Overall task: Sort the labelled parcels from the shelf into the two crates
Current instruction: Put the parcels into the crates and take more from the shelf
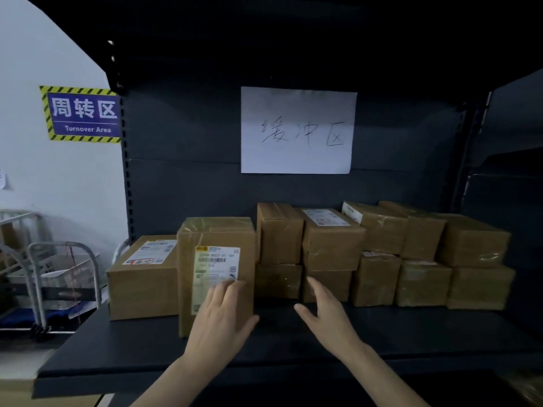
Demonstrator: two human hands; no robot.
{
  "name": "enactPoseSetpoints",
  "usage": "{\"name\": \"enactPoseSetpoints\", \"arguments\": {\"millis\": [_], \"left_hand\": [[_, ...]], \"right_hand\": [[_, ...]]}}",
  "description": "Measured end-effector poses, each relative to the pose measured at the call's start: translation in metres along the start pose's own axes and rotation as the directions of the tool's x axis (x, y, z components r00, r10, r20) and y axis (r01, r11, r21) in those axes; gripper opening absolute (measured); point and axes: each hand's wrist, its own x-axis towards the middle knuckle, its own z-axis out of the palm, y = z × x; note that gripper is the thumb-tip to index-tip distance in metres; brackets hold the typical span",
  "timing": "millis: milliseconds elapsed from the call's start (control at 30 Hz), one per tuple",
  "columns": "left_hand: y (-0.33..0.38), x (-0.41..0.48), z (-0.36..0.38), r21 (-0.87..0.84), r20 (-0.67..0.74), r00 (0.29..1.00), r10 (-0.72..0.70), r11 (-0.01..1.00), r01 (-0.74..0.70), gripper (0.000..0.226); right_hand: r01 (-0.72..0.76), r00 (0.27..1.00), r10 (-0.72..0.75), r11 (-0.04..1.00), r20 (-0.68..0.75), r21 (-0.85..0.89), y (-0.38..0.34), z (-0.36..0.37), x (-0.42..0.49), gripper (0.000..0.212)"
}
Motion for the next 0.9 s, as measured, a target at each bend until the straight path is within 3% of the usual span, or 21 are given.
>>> {"name": "enactPoseSetpoints", "arguments": {"millis": [433, 767, 900], "left_hand": [[0.07, 0.057, 0.054, -0.292, 0.086, 0.996, -0.028, 0.955, 0.052, 0.06], [0.079, 0.114, 0.075, -0.386, 0.131, 0.98, -0.151, 0.903, 0.19, 0.057], [0.075, 0.119, 0.071, -0.425, -0.027, 0.974, -0.223, 0.885, 0.191, 0.044]], "right_hand": [[-0.035, 0.974, 0.031, 0.999, -0.225, -0.015, 0.04, -0.091, 0.003, 0.063], [-0.1, 0.961, 0.088, 0.995, -0.26, -0.031, 0.04, -0.117, 0.04, 0.059], [-0.103, 0.956, 0.105, 0.994, -0.275, 0.024, 0.041, -0.119, 0.053, 0.057]]}}
